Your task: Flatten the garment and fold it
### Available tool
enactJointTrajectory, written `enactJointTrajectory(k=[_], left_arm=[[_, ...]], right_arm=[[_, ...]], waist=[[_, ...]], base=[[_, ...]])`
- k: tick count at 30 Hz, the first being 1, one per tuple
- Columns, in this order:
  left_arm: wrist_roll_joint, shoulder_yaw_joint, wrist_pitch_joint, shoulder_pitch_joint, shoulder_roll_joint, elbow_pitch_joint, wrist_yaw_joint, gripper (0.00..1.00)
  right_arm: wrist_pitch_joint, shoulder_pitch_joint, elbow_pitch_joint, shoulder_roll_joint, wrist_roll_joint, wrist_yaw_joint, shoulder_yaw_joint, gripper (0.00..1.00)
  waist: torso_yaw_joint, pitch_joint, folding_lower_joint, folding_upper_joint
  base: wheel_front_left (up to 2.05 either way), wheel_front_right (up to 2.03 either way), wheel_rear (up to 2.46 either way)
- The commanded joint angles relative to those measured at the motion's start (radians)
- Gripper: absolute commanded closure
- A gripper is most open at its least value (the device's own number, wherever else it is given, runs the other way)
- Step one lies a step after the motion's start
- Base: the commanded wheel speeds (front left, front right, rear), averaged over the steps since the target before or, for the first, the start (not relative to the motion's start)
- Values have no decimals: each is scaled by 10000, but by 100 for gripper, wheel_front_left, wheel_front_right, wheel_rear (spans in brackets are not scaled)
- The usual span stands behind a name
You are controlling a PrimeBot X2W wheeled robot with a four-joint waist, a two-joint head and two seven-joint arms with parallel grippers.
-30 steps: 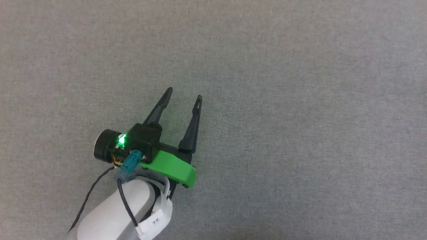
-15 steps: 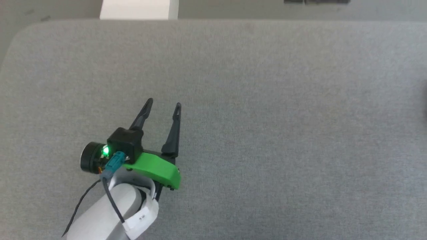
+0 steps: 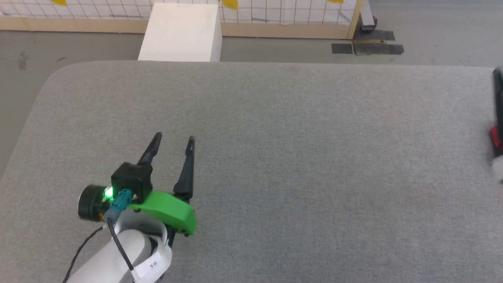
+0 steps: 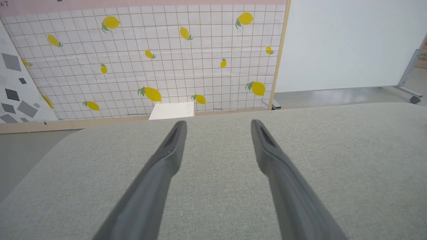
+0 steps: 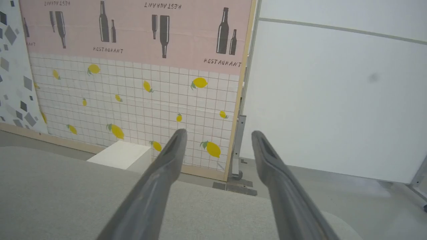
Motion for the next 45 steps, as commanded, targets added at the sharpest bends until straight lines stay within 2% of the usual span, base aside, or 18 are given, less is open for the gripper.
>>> enactJointTrajectory(k=[1,5,6,13,20,45], left_arm=[[-59,38,20,201,117,24,90,0],[-9,-22,52,411,224,79,226,0],[64,-117,94,515,283,146,290,0],[257,-366,77,685,342,340,327,0],[301,-487,23,802,295,534,340,0],[229,-487,-35,804,243,601,465,0]], right_arm=[[-42,484,-270,503,-187,-15,-184,0],[-53,1572,-862,1737,-813,-15,-559,0],[-6,2247,-1184,2476,-1400,-15,-684,0],[-11,3357,-1432,3618,-2440,-15,-816,0],[-13,3864,-1453,3923,-2818,-15,-743,0],[21,3964,-1636,4154,-2904,-15,-645,0]], waist=[[75,-88,1,0],[136,-146,1,0],[176,-170,1,0],[221,-304,1,0],[249,-419,1,0],[259,-352,1,0]], base=[[0,0,0],[0,0,0],[0,0,0],[0,0,0],[0,0,0],[0,0,0]])
